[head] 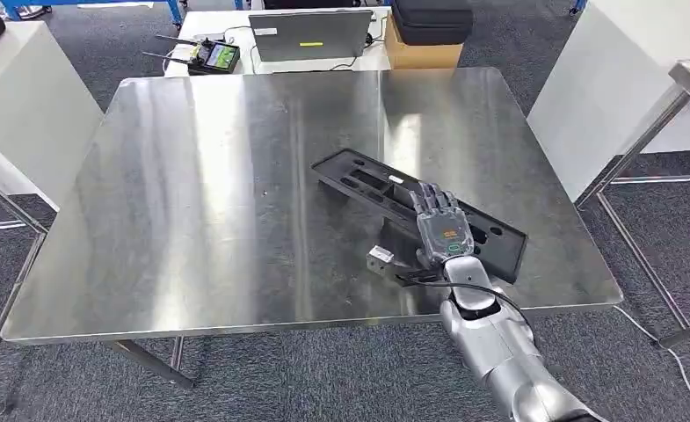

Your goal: Take the parts from the cabinet and place them on the table.

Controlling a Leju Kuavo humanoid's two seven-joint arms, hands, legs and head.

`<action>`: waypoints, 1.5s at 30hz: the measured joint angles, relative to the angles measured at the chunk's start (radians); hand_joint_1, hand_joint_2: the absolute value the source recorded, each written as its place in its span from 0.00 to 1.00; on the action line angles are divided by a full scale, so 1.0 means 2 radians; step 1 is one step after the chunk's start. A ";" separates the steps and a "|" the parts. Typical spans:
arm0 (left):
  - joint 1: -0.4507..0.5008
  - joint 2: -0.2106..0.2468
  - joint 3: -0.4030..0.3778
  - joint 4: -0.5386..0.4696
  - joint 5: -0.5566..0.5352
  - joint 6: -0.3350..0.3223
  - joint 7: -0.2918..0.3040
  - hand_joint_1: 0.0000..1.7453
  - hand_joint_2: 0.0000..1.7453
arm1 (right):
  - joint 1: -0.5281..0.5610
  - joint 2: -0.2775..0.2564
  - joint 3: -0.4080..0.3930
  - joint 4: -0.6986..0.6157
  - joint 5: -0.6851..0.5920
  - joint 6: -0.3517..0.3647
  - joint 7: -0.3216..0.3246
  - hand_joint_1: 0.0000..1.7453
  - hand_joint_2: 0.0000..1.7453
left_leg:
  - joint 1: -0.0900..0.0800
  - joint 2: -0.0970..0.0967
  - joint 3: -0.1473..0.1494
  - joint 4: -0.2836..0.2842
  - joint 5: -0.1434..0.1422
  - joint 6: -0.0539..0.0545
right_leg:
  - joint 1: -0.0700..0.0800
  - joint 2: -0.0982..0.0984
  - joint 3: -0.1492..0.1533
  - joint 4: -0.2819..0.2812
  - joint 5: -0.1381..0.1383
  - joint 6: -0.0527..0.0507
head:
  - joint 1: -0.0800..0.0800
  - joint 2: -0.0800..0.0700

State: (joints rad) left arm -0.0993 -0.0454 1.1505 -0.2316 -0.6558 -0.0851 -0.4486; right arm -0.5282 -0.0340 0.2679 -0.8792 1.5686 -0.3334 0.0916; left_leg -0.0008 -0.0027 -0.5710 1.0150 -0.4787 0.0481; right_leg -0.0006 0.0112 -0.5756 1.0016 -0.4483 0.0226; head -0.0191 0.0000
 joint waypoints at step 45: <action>0.000 -0.014 0.031 0.000 -0.006 0.037 0.010 0.00 0.00 | 0.336 0.055 0.021 -0.544 -0.582 0.010 -0.306 0.00 0.00 | 0.001 0.000 0.000 0.000 -0.003 -0.003 | 0.000 0.000 -0.001 0.000 -0.002 -0.003 | 0.000 0.000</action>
State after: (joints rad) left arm -0.0994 -0.0732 1.2123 -0.2319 -0.6688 -0.0118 -0.4276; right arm 0.1442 0.0763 0.3101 -1.9672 0.4040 -0.3136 -0.5196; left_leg 0.0003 -0.0032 -0.5712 1.0146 -0.4840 0.0417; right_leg 0.0002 0.0113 -0.5774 1.0013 -0.4528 0.0169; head -0.0191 0.0000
